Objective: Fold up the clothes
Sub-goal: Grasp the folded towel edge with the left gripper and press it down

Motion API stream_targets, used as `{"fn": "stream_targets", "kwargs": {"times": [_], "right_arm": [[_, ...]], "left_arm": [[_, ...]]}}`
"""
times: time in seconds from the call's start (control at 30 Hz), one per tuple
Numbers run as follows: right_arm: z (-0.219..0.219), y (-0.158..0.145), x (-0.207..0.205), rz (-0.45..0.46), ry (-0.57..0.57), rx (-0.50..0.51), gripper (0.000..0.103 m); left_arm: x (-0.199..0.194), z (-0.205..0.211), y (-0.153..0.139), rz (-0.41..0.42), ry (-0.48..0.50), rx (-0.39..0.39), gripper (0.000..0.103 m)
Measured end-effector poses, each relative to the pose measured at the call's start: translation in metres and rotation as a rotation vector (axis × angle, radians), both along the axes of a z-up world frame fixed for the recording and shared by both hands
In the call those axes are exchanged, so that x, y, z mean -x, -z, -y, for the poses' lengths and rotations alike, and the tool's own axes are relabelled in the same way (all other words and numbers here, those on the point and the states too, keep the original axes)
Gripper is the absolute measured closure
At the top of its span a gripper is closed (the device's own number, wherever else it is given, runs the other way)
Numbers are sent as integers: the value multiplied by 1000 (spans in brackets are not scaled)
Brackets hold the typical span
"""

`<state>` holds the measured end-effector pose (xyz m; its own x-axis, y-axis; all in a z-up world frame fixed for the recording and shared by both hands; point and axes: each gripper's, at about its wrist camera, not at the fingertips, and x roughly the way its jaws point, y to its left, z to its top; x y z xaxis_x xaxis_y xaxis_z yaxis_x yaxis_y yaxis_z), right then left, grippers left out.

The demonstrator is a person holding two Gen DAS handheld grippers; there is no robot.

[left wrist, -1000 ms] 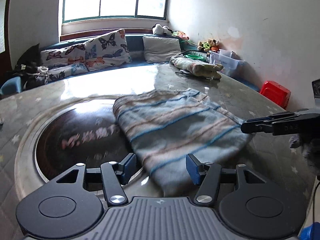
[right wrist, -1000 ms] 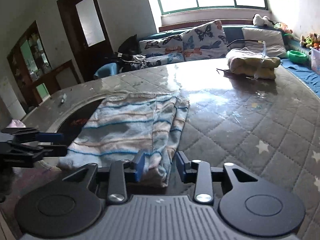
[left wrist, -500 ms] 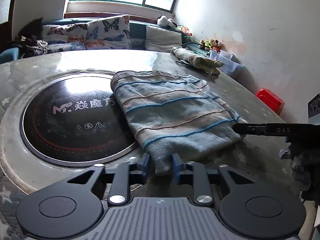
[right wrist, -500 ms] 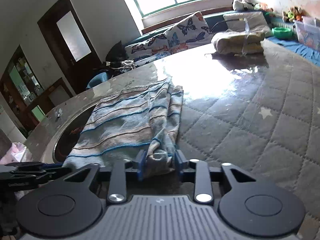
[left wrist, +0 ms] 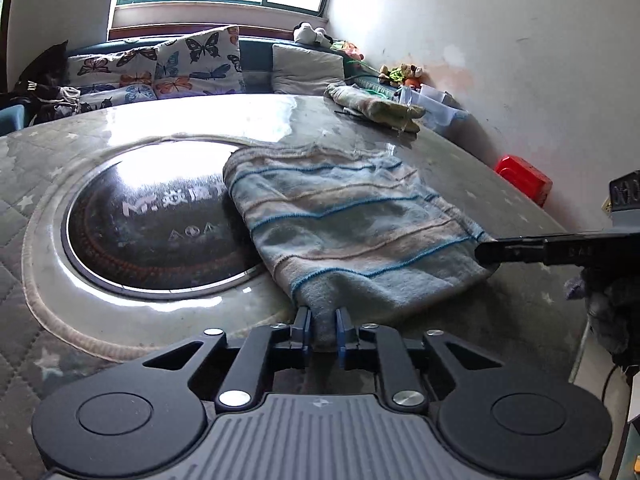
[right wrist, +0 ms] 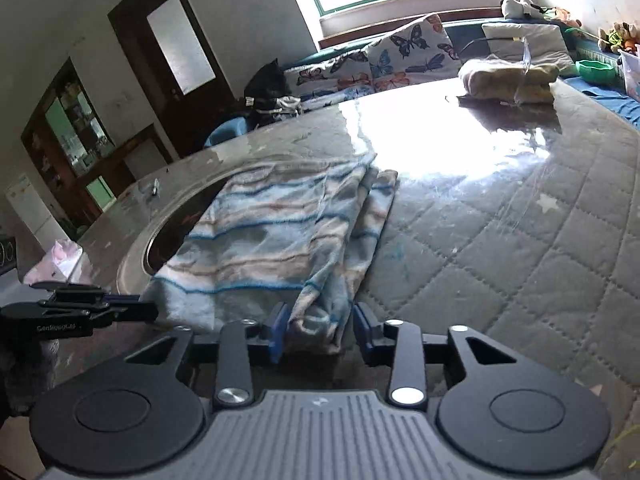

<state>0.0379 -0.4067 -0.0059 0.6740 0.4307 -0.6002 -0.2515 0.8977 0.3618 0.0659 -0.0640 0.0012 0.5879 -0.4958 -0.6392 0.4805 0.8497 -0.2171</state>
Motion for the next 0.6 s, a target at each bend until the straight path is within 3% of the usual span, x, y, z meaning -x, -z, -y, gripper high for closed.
{"fn": "stream_targets", "kwargs": {"times": [0.07,0.13,0.17,0.23,0.6], "right_arm": [[4,-3,-8,2,20,-13,57],[8,-4,-20,6,41,-20,52],[10,-5,-26,3,47,-29,51],[11,-3,-40,-7,55,-41,46],[-12,8,-82,-28,72,7,42]], "left_arm": [[-1,-1,-7,28,-11,-2,84],[-3,-5,-13,54,-31,5,65],[-5,-5,-16,63,-44,10,61],[-13,-5,-19,71,-67,7,59],[-69,6,-5,-5,-158,9,56]]}}
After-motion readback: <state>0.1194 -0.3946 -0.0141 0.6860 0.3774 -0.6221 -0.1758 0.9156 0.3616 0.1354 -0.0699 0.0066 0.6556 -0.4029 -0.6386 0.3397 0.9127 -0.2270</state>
